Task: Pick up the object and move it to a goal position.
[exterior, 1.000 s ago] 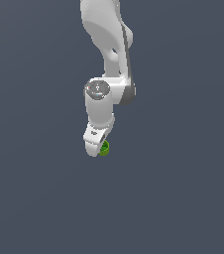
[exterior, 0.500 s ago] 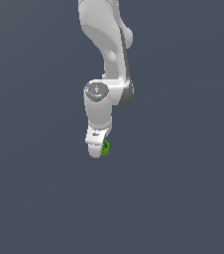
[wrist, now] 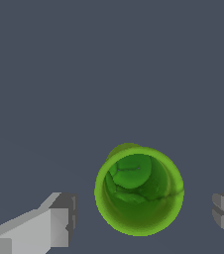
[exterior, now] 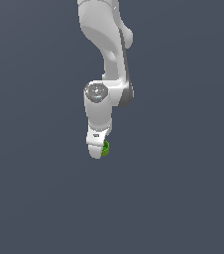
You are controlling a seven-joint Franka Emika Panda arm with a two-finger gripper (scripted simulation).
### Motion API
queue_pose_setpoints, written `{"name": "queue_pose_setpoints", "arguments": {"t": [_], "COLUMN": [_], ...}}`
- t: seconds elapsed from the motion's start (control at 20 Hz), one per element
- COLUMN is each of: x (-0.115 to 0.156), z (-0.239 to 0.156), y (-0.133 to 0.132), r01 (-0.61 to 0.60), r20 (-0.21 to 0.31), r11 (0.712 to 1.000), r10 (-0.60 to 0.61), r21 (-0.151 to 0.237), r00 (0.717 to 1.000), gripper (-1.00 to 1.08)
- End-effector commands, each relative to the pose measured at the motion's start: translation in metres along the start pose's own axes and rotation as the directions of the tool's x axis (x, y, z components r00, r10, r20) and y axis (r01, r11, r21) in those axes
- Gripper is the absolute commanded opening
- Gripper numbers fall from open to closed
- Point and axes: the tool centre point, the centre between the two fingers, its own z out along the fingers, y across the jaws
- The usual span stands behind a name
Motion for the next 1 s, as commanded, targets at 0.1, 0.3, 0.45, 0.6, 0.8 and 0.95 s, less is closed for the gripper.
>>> {"name": "queue_pose_setpoints", "arguments": {"t": [0.1,0.3,0.45,0.6,0.8,0.95], "x": [0.000,0.000,0.000,0.000,0.000,0.000], "z": [0.015,0.036,0.045,0.047,0.047,0.047], "y": [-0.001,-0.002,-0.001,0.000,0.000,0.000], "r01": [0.002,0.004,0.005,0.005,0.005,0.005], "r20": [0.000,0.000,0.000,0.000,0.000,0.000], "r11": [1.000,1.000,1.000,1.000,1.000,1.000], "r10": [-0.002,-0.004,-0.005,-0.005,-0.005,-0.005], "r21": [0.001,0.001,0.001,0.001,0.001,0.001], "r00": [1.000,1.000,1.000,1.000,1.000,1.000], "gripper": [1.00,1.00,1.00,1.00,-1.00,-1.00]}}
